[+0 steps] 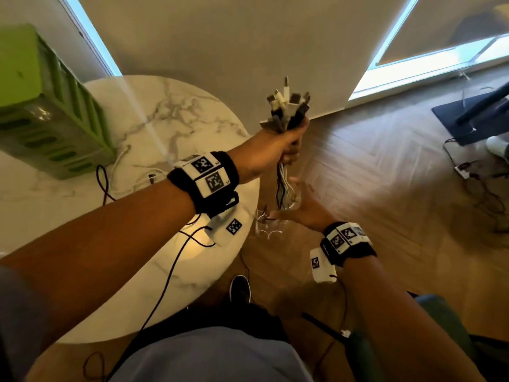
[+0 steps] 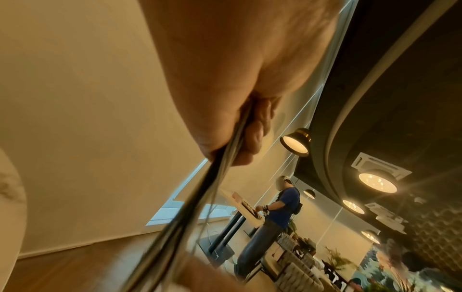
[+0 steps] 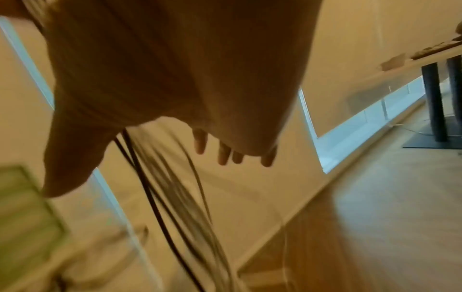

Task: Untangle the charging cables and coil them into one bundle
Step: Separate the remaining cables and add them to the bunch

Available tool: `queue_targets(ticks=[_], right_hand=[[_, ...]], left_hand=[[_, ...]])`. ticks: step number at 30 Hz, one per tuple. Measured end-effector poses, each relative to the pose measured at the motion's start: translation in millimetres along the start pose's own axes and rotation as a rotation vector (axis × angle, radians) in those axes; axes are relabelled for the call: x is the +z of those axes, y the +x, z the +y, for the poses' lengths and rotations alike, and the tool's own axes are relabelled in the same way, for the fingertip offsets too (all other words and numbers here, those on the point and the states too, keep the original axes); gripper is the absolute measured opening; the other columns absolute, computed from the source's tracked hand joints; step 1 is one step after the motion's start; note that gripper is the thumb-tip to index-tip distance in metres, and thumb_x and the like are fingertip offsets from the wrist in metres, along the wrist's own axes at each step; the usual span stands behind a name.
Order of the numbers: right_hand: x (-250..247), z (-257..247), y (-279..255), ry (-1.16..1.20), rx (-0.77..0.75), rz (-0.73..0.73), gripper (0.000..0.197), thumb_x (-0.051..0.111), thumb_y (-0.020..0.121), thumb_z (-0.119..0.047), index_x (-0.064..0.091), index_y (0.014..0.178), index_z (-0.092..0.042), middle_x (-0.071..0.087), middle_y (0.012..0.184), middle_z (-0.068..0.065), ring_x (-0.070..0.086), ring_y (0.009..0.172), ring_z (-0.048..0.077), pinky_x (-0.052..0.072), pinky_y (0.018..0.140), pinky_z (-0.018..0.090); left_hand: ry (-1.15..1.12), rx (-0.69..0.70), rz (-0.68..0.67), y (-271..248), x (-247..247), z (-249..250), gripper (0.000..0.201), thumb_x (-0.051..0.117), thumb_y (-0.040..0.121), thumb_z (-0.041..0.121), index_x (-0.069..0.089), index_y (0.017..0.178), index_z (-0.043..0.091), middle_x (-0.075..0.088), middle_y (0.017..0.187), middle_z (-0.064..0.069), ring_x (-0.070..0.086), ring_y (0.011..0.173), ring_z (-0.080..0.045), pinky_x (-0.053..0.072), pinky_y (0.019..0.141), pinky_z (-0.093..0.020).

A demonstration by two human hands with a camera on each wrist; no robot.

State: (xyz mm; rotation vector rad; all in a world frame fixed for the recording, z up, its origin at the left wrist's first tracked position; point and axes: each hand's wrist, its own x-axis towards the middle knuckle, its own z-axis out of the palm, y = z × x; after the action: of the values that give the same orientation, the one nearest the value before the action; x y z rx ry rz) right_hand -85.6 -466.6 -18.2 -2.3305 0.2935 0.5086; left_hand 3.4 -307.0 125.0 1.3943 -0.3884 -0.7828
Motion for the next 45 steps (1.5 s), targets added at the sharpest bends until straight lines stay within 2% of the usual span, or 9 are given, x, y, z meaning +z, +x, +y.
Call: queue_targets(ticks=[4, 8, 13, 19, 22, 26, 32, 35, 45], right_hand=[[-32.1, -65.5, -25.2, 0.444, -0.271, 0.116, 0.072, 0.072, 0.090, -0.034, 0.033, 0.150, -0.023, 0.045, 0.140, -0.013, 0.047, 0.126, -0.003, 0.042, 0.105, 0.022], [-16.4, -87.7, -39.0, 0.643, -0.225, 0.213, 0.040, 0.041, 0.107, -0.019, 0.036, 0.147, -0.012, 0.049, 0.122, -0.013, 0.051, 0.099, -0.021, 0.045, 0.084, 0.003], [-39.4, -81.5, -50.0, 1.035, -0.139, 0.291, 0.018, 0.047, 0.098, -0.022, 0.056, 0.083, -0.022, 0.047, 0.080, 0.001, 0.044, 0.073, 0.009, 0.037, 0.072, 0.033], [-89.9, -84.9, -80.9, 1.401, -0.228, -0.005, 0.038, 0.066, 0.069, -0.026, 0.029, 0.064, -0.020, 0.023, 0.061, -0.002, 0.018, 0.060, 0.017, 0.021, 0.063, 0.034], [-103.0, -93.3, -94.5, 1.259, -0.320, 0.051, 0.024, 0.047, 0.081, -0.018, 0.032, 0.062, -0.019, 0.032, 0.058, -0.004, 0.033, 0.057, 0.015, 0.035, 0.068, 0.031], [-115.0, -102.8, -94.8, 0.959, -0.383, 0.273, 0.047, 0.029, 0.096, -0.010, 0.054, 0.060, -0.027, 0.051, 0.061, -0.009, 0.056, 0.074, 0.019, 0.041, 0.099, 0.052], [-125.6, -107.6, -73.9, 0.881, -0.151, 0.370, 0.037, 0.035, 0.098, -0.015, 0.037, 0.062, -0.025, 0.027, 0.057, -0.005, 0.029, 0.055, 0.016, 0.052, 0.081, 0.051], [-114.5, -114.5, -67.8, 0.811, -0.184, 0.219, 0.035, 0.042, 0.092, -0.018, 0.040, 0.059, -0.029, 0.030, 0.056, -0.008, 0.029, 0.052, 0.013, 0.035, 0.063, 0.039], [-28.3, -178.0, -59.9, 0.542, -0.309, -0.352, 0.018, 0.057, 0.079, -0.033, 0.047, 0.078, -0.018, 0.041, 0.065, -0.004, 0.036, 0.059, 0.013, 0.033, 0.057, 0.035]], left_hand=[[0.412, -0.047, 0.039, 8.8, 9.2, -14.5, 0.030, 0.051, 0.100, 0.050, 0.064, 0.078, 0.033, 0.066, 0.082, 0.006, 0.063, 0.084, -0.014, 0.048, 0.090, -0.034], [0.528, 0.014, 0.027, 19.1, 19.4, -7.9, 0.024, 0.052, 0.101, 0.046, 0.063, 0.084, 0.033, 0.065, 0.082, 0.011, 0.062, 0.081, -0.007, 0.047, 0.080, -0.030], [0.269, 0.042, -0.364, 27.6, 10.2, -18.8, 0.031, 0.059, 0.099, 0.037, 0.062, 0.124, 0.020, 0.063, 0.122, 0.010, 0.061, 0.117, -0.005, 0.052, 0.097, -0.029], [0.552, -0.133, -0.734, 36.4, 23.0, -99.3, 0.037, 0.080, 0.084, 0.032, 0.067, 0.116, 0.019, 0.071, 0.113, 0.005, 0.064, 0.096, 0.006, 0.050, 0.088, -0.016], [0.838, 0.138, -0.332, 61.8, 13.2, -126.8, 0.034, 0.057, 0.088, 0.054, 0.070, 0.090, 0.023, 0.072, 0.082, 0.001, 0.068, 0.074, -0.015, 0.054, 0.072, -0.036], [0.778, 0.254, 0.241, 78.8, -10.2, -134.3, 0.006, 0.058, 0.093, 0.018, 0.054, 0.092, 0.022, 0.059, 0.072, 0.004, 0.055, 0.064, -0.019, 0.045, 0.060, -0.038], [0.852, -0.154, -0.553, 44.7, -16.2, -135.9, 0.089, 0.081, 0.080, 0.043, 0.034, 0.149, 0.013, 0.049, 0.147, -0.005, 0.051, 0.126, -0.018, 0.045, 0.105, -0.037], [0.684, -0.107, -0.479, 15.9, -29.0, -120.0, 0.099, 0.062, 0.081, 0.073, 0.013, 0.158, 0.034, 0.032, 0.161, 0.006, 0.036, 0.143, -0.010, 0.033, 0.119, -0.043], [0.036, 0.208, -0.048, -81.4, -77.3, -22.2, 0.056, 0.041, 0.100, 0.055, 0.057, 0.130, 0.010, 0.062, 0.138, -0.005, 0.054, 0.132, -0.019, 0.033, 0.118, -0.041]])
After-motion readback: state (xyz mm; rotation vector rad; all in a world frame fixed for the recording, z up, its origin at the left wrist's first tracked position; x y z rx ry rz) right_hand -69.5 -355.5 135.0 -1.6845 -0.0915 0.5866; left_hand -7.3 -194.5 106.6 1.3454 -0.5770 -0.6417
